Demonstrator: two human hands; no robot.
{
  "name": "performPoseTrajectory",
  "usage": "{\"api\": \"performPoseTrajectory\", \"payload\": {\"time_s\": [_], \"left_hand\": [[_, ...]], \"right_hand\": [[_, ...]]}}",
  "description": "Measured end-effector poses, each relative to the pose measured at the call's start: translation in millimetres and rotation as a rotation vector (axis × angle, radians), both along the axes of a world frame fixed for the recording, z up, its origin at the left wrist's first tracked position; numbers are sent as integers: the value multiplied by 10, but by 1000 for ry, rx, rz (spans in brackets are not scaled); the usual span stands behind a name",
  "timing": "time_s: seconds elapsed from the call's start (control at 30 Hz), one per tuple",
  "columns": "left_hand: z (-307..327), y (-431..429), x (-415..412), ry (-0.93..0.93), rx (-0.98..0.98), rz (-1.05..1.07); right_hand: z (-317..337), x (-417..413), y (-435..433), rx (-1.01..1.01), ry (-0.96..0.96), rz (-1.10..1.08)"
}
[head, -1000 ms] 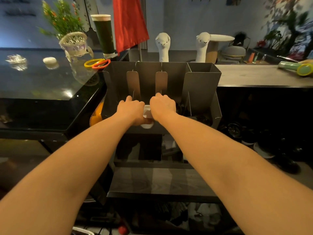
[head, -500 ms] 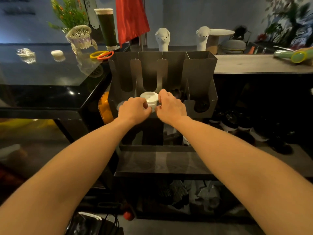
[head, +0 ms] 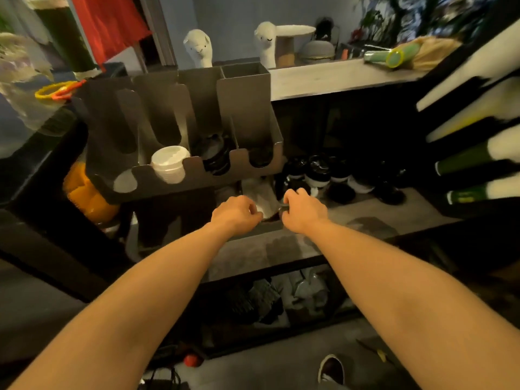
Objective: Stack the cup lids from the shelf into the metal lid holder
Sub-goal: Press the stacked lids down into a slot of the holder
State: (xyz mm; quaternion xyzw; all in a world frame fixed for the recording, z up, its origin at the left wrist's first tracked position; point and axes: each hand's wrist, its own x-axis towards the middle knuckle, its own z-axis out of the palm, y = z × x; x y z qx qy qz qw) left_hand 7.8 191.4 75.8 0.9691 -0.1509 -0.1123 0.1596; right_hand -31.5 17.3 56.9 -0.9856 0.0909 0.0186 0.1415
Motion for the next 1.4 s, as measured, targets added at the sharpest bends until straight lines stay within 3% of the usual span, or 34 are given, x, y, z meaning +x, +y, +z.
{"api": "performPoseTrajectory", "payload": {"time_s": [0.23, 0.63, 0.9, 1.2, 1.4], "left_hand": [[-169, -928, 168, -39, 81, -256], [-474, -1944, 959, -183, 350, -322], [-757, -2360, 1450, -60, 636, -264], [-862, -2456, 1670, 30, 621, -204], [-801, -2533, 1675, 51, 560, -201]], "right_hand": [[-138, -60, -951, -35, 98, -173], [-338, 800, -1937, -80, 131, -156], [-492, 1679, -2195, -58, 191, -29], [-673, 2224, -2208, -11, 222, 72], [-707, 2290, -2172, -122, 237, 98]]}}
